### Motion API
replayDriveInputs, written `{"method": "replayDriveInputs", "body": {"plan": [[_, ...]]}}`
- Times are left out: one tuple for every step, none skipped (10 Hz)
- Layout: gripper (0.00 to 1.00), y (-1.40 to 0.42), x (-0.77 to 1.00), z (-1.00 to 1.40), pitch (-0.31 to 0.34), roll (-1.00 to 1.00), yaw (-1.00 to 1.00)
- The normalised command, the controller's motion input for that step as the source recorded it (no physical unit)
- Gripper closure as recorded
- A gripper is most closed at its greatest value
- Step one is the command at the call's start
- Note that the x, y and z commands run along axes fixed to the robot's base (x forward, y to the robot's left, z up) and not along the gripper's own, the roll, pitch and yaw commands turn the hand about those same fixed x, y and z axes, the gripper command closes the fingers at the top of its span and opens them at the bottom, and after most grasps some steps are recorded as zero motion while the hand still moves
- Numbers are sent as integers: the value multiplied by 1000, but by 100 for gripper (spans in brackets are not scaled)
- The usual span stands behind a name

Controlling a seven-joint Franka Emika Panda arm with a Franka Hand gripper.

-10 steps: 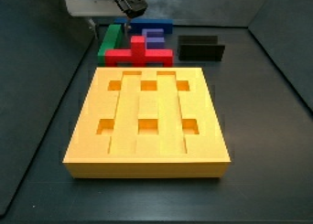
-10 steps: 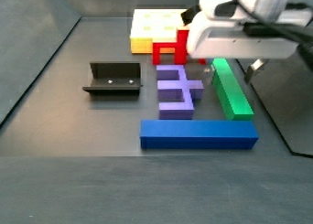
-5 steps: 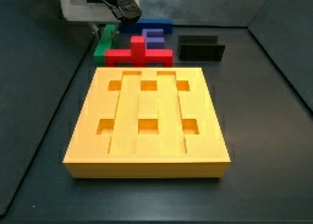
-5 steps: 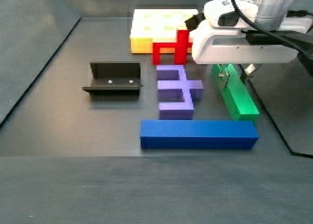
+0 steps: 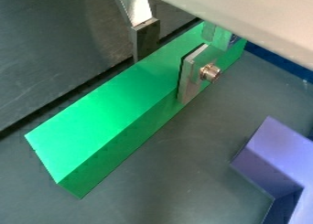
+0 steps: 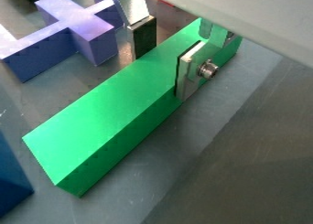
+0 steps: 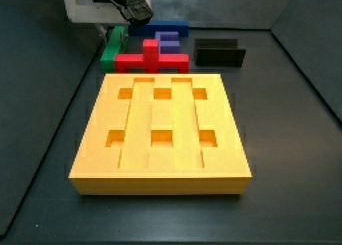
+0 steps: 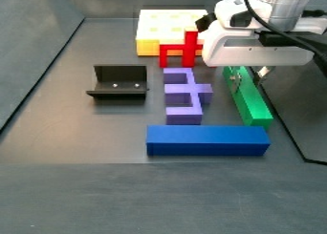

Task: Pick up the green object. Move up. Move to above the board. Insert the green object.
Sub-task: Pick up the green object.

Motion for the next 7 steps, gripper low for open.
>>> {"method": "replayDriveInputs", "body": {"plan": [[100, 0, 0, 0, 0, 0, 0], [100, 0, 0, 0, 0, 0, 0], [100, 0, 0, 0, 0, 0, 0], [100, 0, 0, 0, 0, 0, 0], [100, 0, 0, 0, 0, 0, 0], [100, 0, 0, 0, 0, 0, 0], [100, 0, 0, 0, 0, 0, 0]]}}
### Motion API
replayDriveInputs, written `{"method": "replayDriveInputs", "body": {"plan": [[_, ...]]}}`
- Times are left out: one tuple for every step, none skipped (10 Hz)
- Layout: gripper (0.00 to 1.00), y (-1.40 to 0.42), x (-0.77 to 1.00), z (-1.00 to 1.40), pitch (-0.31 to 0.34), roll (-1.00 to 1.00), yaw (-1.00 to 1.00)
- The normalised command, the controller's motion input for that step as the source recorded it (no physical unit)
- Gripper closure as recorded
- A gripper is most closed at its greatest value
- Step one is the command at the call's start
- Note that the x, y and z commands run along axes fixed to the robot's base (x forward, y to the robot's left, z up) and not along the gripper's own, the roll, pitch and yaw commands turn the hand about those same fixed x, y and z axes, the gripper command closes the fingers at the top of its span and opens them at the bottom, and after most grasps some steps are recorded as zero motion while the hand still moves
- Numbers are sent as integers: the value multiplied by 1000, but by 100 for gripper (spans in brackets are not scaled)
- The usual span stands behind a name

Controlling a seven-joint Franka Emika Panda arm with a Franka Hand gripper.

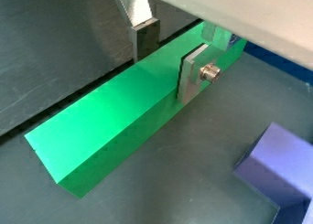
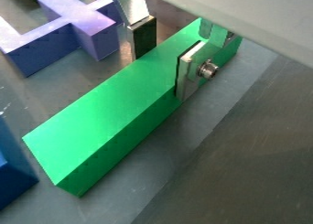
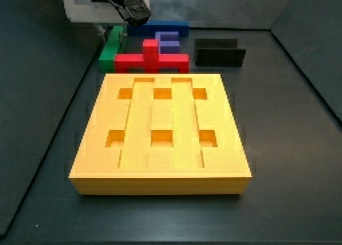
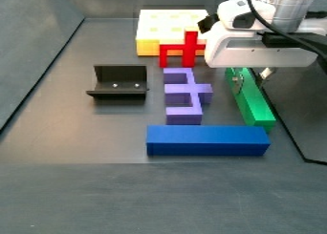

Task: Pick up the green object. Move up. Move to above the board. Insert the green object.
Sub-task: Pick up the green object, then move up, then move to above the board.

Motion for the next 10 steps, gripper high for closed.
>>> {"method": "replayDriveInputs", "body": {"plan": [[100, 0, 0, 0, 0, 0, 0], [100, 0, 0, 0, 0, 0, 0], [100, 0, 0, 0, 0, 0, 0], [100, 0, 0, 833, 0, 0, 0], [100, -56, 30, 818, 0, -4, 36], [100, -58, -17, 588, 25, 8, 40], [100, -36, -16, 399, 14, 29, 32], [100, 0, 0, 1400, 0, 0, 0], [100, 0, -8, 1400, 24, 1, -2], [100, -4, -49, 1400, 64, 9, -5]]}}
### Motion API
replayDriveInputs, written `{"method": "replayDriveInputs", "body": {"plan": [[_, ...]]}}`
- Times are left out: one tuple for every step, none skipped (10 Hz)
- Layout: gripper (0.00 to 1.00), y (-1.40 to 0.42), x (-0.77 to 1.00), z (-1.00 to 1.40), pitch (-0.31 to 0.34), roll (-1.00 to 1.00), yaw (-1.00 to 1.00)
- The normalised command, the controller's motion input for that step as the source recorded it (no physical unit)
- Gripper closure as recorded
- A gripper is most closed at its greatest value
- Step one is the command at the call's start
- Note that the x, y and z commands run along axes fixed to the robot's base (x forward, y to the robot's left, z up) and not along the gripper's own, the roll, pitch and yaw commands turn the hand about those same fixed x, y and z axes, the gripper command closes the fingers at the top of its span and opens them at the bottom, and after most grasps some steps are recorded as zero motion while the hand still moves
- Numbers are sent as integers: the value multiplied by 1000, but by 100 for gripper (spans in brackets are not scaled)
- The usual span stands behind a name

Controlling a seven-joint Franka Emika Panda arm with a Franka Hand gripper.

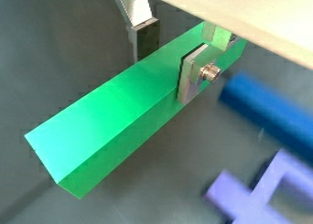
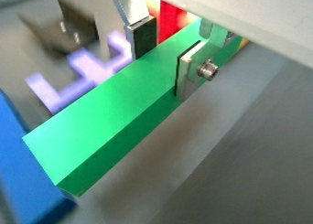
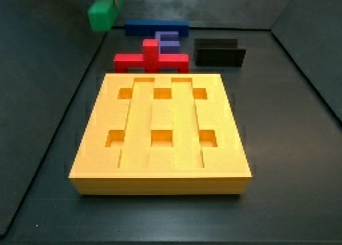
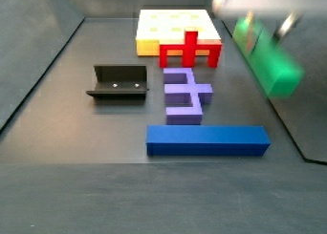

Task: Pick up the green object. Move up. Move to above the board. Insert the green object.
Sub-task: Move to above the board.

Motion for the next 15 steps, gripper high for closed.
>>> {"method": "replayDriveInputs", "body": {"plan": [[100, 6, -39, 1400, 54, 44, 0], [100, 0, -6, 1400, 49, 28, -4], [100, 12, 17, 1400, 99, -15, 0], [100, 0, -1, 1400, 95, -10, 0], [100, 1, 7, 604, 71, -6, 3], [100, -1400, 770, 195, 241, 95, -226], [100, -1400, 775, 179, 239, 103, -211], [100, -1400, 808, 171, 276, 96, -88], [100, -1400, 824, 177, 260, 4, -72], [100, -1400, 833, 190, 209, 16, -16], [100, -1400, 833, 190, 182, 21, 9], [100, -1400, 861, 200, 150, -16, 7], [100, -1400, 867, 205, 135, 2, 9], [100, -1400, 911, 211, 149, 32, 9], [100, -653, 479, 106, 171, 71, 6]]}}
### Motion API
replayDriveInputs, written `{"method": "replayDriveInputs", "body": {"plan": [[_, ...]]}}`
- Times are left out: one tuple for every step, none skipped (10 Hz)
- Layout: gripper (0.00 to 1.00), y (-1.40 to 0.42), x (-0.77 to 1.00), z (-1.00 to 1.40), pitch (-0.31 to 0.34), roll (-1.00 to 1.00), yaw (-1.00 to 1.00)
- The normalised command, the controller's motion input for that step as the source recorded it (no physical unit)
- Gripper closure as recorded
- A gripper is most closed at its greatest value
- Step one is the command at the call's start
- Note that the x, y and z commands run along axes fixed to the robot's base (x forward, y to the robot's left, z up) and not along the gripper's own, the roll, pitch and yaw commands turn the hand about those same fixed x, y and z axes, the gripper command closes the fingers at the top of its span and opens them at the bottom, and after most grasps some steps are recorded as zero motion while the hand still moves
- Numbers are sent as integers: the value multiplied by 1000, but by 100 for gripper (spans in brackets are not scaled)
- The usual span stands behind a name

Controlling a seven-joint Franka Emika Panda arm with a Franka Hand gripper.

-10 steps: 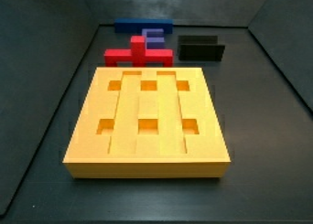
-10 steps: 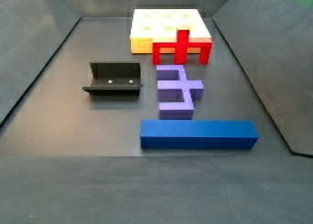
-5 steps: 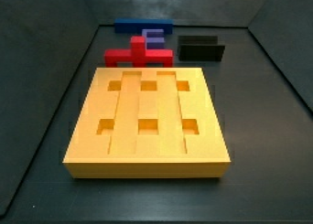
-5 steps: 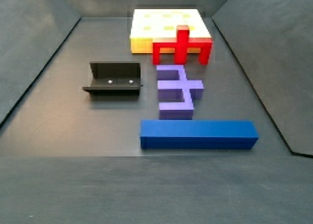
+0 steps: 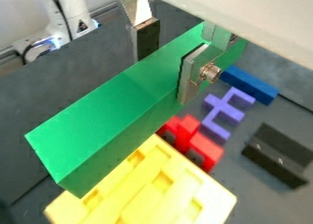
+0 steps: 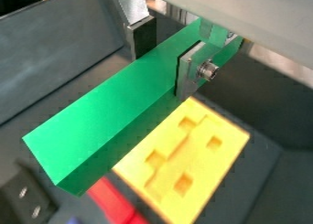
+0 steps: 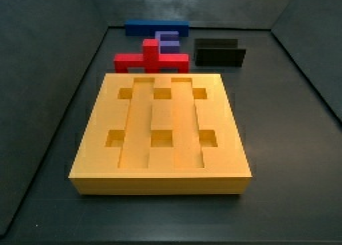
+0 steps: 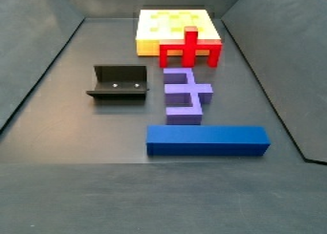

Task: Pick up the green object. Move up. Move to above the board. Insert the green object.
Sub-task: Move to above the board, then insert the green object.

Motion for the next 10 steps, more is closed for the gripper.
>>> {"method": "replayDriveInputs", "body": {"plan": [[100, -329, 279, 63, 158, 74, 7], [100, -187, 152, 54, 97, 44, 9], [100, 0, 0, -549, -37, 0, 0], [100, 80, 0, -1000, -93, 40, 0], [100, 40, 0, -1000, -49, 97, 0], [100, 0, 0, -1000, -26, 64, 0], [100, -51, 0, -1000, -96, 0, 0], [100, -77, 0, -1000, -116, 0, 0], [100, -6, -11, -1000, -89, 0, 0], [100, -23, -86, -1000, -89, 49, 0]]}}
